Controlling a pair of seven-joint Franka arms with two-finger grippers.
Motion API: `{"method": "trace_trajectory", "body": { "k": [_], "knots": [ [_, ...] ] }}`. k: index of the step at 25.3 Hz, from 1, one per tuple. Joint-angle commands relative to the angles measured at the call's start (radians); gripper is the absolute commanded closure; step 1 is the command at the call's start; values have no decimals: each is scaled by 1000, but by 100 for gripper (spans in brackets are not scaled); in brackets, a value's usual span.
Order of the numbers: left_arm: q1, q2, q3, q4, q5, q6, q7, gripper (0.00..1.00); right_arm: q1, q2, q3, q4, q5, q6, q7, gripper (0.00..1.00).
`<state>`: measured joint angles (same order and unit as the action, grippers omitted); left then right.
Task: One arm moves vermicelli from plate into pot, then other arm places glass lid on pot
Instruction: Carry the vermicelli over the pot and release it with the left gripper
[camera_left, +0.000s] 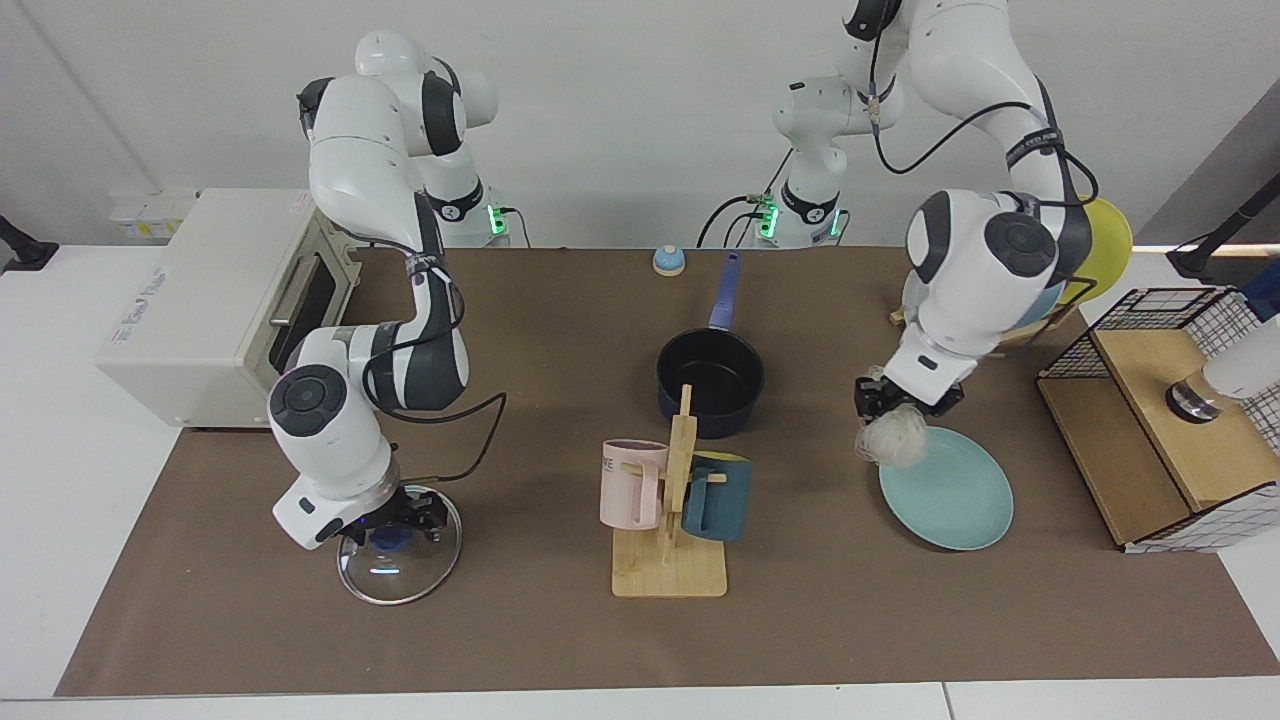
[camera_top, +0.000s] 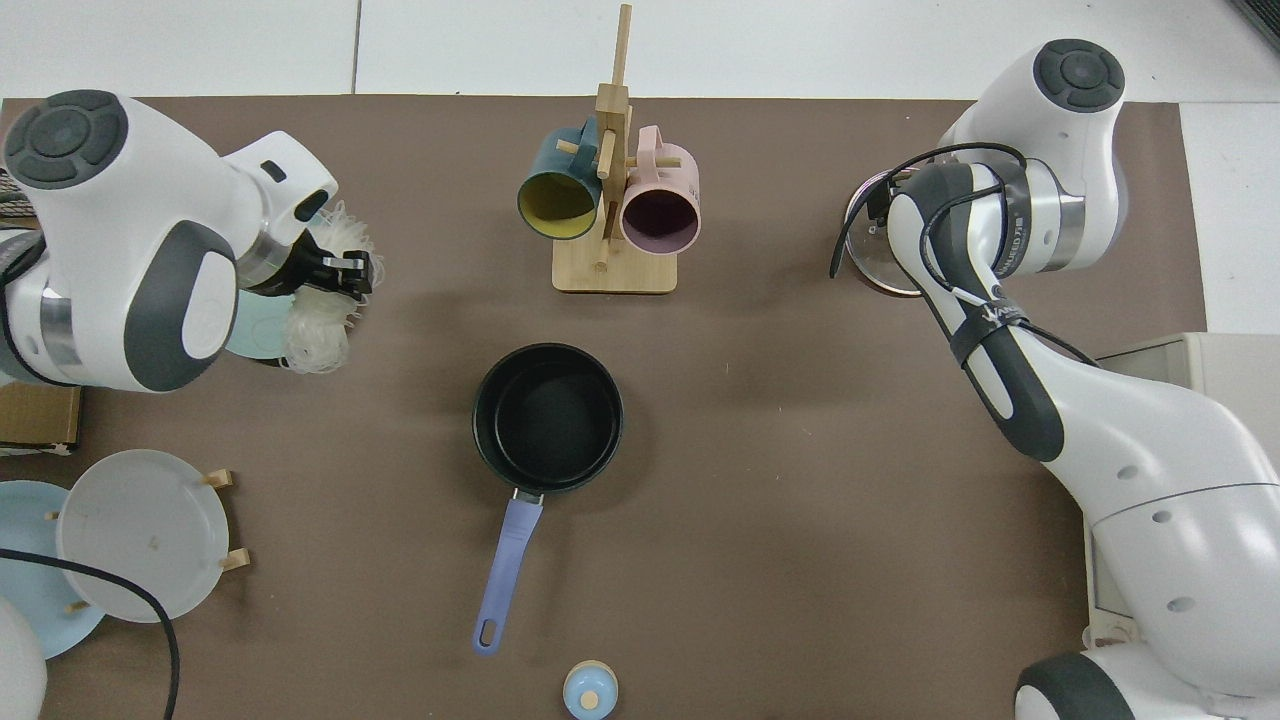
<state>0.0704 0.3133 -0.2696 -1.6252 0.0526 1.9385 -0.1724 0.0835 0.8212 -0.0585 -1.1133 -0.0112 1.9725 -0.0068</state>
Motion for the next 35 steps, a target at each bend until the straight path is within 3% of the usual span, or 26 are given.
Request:
{"method": "trace_trajectory", "body": {
  "k": [1,4,5,7,9,10,17,28,29,30,35],
  "knots": [
    [-95,-62,-16,-51,9,-36,-195,100,-8,-36,2,-65,25,29,-30,1],
    [-165,-79,-16,-77,9,-20,-301,100,-8,-40,2,-71,25,29,-28,1],
    [-185,-80,-17,-77,9,-20,-337,100,-8,-40,2,-71,25,29,-25,9],
    [-217,-83,-22,-79,7,-20,-389,100,-10,-40,2,-71,25,29,-25,38],
    [-248,-82,-22,-96,7,-9,-423,100,-8,-45,2,-69,25,28,-24,93],
    [-262,-83,-22,-113,7,12,-430,100,-4,-47,2,-69,27,28,-22,100],
    [-284,-115,-37,-277,7,163,-438,100,-8,-71,2,-66,27,28,-24,100],
    [-310,-135,-54,-456,10,356,-478,100,-2,-263,0,-147,20,-112,-24,100],
    [-310,-132,-54,-453,10,352,-480,66,-2,-296,0,-169,20,-122,-22,100],
    [-310,-134,-54,-453,13,350,-478,1,-1,-336,2,-198,22,-135,-19,100],
    [-305,-151,-51,-440,13,336,-477,0,10,-546,3,-388,20,-179,-16,100]
  ]
}}
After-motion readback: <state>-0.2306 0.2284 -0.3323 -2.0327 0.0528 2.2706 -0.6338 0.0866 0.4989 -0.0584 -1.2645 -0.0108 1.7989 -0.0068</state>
